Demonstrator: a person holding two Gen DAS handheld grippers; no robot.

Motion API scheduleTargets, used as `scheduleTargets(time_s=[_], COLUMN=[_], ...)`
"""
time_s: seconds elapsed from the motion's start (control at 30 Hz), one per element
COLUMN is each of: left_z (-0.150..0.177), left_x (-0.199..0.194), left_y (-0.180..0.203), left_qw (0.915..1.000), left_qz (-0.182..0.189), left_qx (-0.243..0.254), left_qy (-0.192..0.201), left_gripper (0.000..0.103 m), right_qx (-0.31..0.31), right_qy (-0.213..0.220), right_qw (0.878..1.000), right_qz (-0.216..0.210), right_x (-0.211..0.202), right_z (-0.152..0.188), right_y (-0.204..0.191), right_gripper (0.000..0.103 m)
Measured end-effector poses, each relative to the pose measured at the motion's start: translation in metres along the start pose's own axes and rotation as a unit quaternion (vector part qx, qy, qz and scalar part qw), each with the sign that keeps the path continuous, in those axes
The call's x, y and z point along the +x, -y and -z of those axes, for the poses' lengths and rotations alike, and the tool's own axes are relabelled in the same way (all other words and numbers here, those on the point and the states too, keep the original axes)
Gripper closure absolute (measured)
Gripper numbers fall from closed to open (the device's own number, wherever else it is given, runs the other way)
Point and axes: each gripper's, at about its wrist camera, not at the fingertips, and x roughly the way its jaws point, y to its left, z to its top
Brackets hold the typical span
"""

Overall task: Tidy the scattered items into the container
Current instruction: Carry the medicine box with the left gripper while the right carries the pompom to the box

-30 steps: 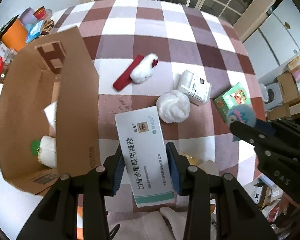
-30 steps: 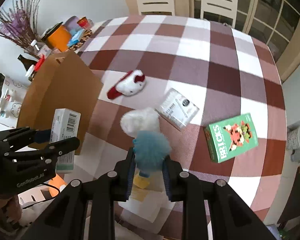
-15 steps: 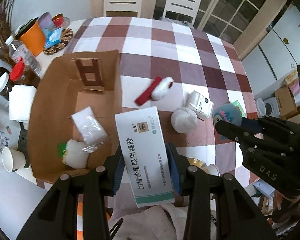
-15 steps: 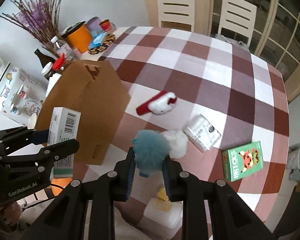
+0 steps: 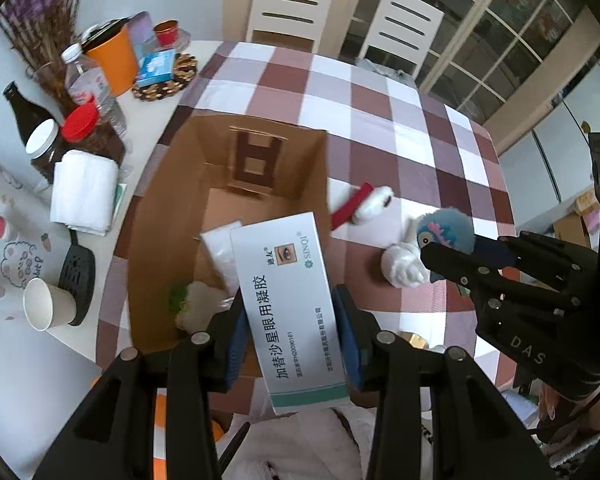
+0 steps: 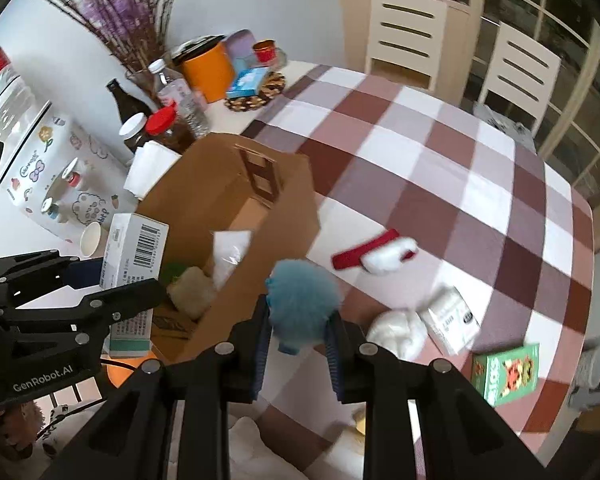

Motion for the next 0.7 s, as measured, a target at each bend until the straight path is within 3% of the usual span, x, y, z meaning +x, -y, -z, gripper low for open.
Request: scheduleTargets(time_s=[0.3,0.7], left_z=[-0.005,-0.011], left_x=[0.002,0.018], left_y=[-0.04,-0.061], left_qw=[0.9991,0.9977], left_qz=[-0.012,-0.016], left_qx=[-0.041,-0.063], left_qy=[0.0,-0.019], left_gripper=[0.062,0.062], right_qx=[-0.041,-0.069], right_qy=[-0.01,-0.043], right_qw=[0.999,0.996], right_qz=[-0.02,-0.044], right_x=[0.017,0.055], right_z=[-0.026,-0.048], right_y=[-0.035,-0.059], right_gripper=[0.078,0.078])
